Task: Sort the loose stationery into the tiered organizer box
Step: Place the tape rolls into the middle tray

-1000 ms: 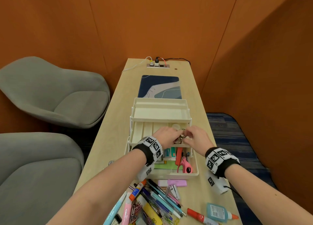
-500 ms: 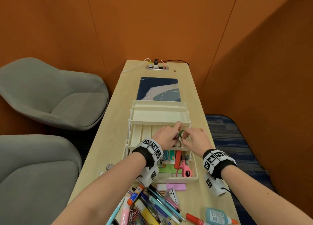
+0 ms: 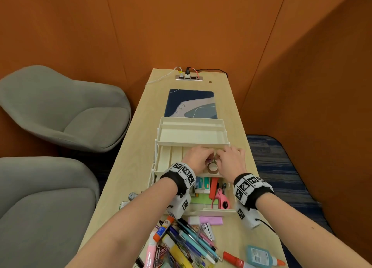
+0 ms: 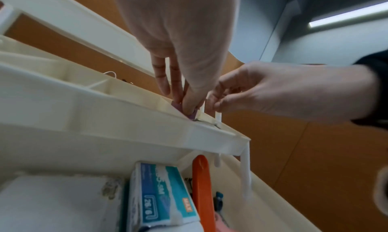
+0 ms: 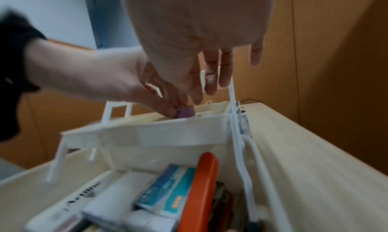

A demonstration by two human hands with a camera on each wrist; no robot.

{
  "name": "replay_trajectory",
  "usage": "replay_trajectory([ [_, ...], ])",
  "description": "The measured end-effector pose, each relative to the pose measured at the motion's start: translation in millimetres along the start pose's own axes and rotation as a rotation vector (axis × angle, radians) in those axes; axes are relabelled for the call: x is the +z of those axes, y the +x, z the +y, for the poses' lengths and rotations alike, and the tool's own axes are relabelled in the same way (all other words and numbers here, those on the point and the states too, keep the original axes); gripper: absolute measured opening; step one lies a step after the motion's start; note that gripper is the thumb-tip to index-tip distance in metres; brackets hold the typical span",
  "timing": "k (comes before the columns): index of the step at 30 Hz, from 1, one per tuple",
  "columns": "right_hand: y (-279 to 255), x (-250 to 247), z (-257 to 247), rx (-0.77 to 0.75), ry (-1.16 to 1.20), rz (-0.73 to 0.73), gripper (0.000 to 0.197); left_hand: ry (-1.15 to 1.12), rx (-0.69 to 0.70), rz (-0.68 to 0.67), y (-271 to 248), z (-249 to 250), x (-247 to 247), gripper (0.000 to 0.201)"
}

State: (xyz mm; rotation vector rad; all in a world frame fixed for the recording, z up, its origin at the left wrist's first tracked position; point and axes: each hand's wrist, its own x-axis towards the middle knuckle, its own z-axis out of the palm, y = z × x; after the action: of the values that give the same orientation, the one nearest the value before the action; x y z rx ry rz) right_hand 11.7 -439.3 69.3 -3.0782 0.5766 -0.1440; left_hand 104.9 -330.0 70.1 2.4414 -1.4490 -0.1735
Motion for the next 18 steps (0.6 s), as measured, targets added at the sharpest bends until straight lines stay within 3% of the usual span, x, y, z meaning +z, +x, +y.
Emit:
replay_trajectory([
  [4, -17, 5, -5, -0.065, 0.056, -0.044, 0.025, -0.039, -0.014, 0.001, 0, -3, 2, 0.013],
  [8, -23, 4, 3, 0.003, 0.055, -0.093, 0.029, -0.065, 0.013, -0.051, -1, -1, 2, 0.012],
  [18, -22, -3, 3, -0.006, 0.093, -0.202, 0.031, 0.087, 0.065, -0.087, 3, 5, 7, 0.016],
])
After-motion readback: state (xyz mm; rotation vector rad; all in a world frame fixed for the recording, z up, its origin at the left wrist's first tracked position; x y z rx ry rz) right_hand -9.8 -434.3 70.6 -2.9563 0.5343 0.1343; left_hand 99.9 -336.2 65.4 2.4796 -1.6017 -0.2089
